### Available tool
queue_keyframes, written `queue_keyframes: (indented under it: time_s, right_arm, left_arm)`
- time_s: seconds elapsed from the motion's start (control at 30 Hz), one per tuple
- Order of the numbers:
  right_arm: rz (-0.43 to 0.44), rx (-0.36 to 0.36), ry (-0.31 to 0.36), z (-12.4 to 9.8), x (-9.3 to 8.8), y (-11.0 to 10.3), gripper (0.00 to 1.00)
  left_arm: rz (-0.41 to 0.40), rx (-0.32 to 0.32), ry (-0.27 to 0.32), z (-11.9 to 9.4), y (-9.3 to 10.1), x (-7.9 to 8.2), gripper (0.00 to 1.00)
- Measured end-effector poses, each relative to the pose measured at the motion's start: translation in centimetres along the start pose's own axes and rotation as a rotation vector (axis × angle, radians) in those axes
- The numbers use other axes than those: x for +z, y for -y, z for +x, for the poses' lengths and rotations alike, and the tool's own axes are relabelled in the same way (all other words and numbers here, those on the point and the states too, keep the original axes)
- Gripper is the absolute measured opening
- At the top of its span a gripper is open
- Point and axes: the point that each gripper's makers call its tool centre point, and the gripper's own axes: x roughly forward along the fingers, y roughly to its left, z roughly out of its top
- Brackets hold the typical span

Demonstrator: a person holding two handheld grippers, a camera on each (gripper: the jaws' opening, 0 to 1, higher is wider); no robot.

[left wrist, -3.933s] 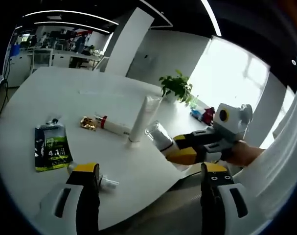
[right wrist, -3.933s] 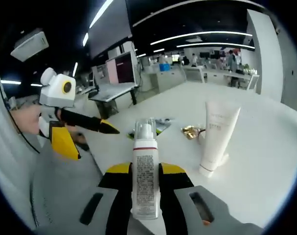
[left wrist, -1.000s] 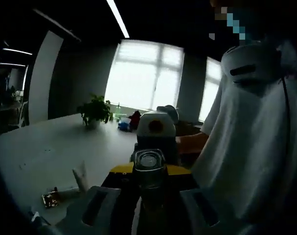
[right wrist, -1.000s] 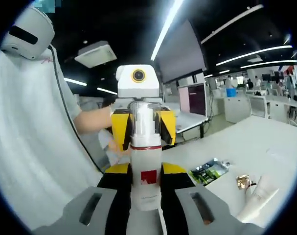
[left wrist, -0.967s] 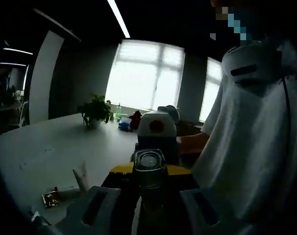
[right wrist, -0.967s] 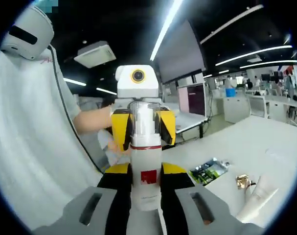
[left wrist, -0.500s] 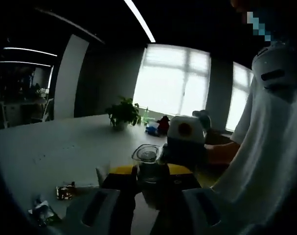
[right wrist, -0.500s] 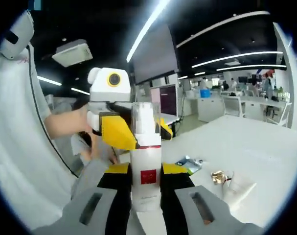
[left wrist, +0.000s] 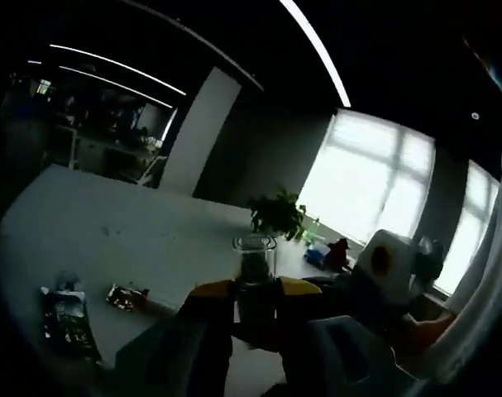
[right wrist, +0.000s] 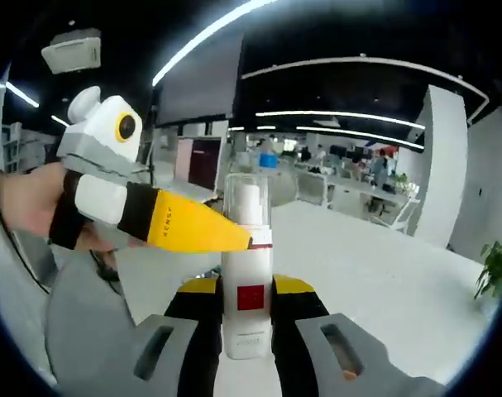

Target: Arrange the skincare products in the storage area until every visible bottle or jar stands upright without overlapping.

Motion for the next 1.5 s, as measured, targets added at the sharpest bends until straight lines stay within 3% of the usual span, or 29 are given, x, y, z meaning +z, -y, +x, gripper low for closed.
queue_keyframes:
  time_s: [0.1,0.13,0.33,0.53,0.67,1.07,1.13,1.23,1.33,1.5]
  right_arm:
    - [-0.031,-0.024,0.01,0.1,0.6,-0.5,0.21]
    - [-0.035,-0.052,0.003,0.0,0.5,-0.1,0.21]
    - [-0.001,-0.038,0.017,-0.1,0.6,-0.1,0.22]
    - [0.032,0.013,0.018,-0.2,0.4,-0.5,0.22]
    - [0.031,0.062,0.037,-0.8,0.5,-0.9,0.22]
    - [0.059,0.345,0.096,-2.5,0.7,-3.0,0.24]
    - [0.091,0.414,0.118,-2.9,0.9,-3.3,0.24]
    - [0.123,0.529,0.139,-3.9,1.0,-3.9,0.24]
    - [0.088,0.613,0.154,-4.5,0.6,-4.5,0.24]
    - [0.007,0.707,0.122,-5.0,-1.1,-4.9,0.22]
  left_arm:
    - [-0.037,0.034,0.034,0.1,-0.1,0.3,0.14]
    - [-0.03,0.041,0.04,0.1,-0.1,0.4,0.14]
    - [0.027,0.048,0.043,0.0,0.0,0.6,0.14]
    - [0.073,0.006,-0.002,0.0,0.3,0.3,0.14]
    - [0.121,-0.064,-0.036,-0.2,1.0,0.1,0.14]
    - [0.388,-0.287,-0.165,-1.0,4.2,-0.9,0.14]
    - [0.402,-0.319,-0.178,-1.3,4.3,-0.8,0.14]
    - [0.445,-0.421,-0.205,-1.8,5.4,-1.2,0.14]
    - [0.485,-0.511,-0.237,-2.2,6.5,-2.0,0.13]
    - [0.519,-0.575,-0.294,-1.9,7.2,-4.0,0.13]
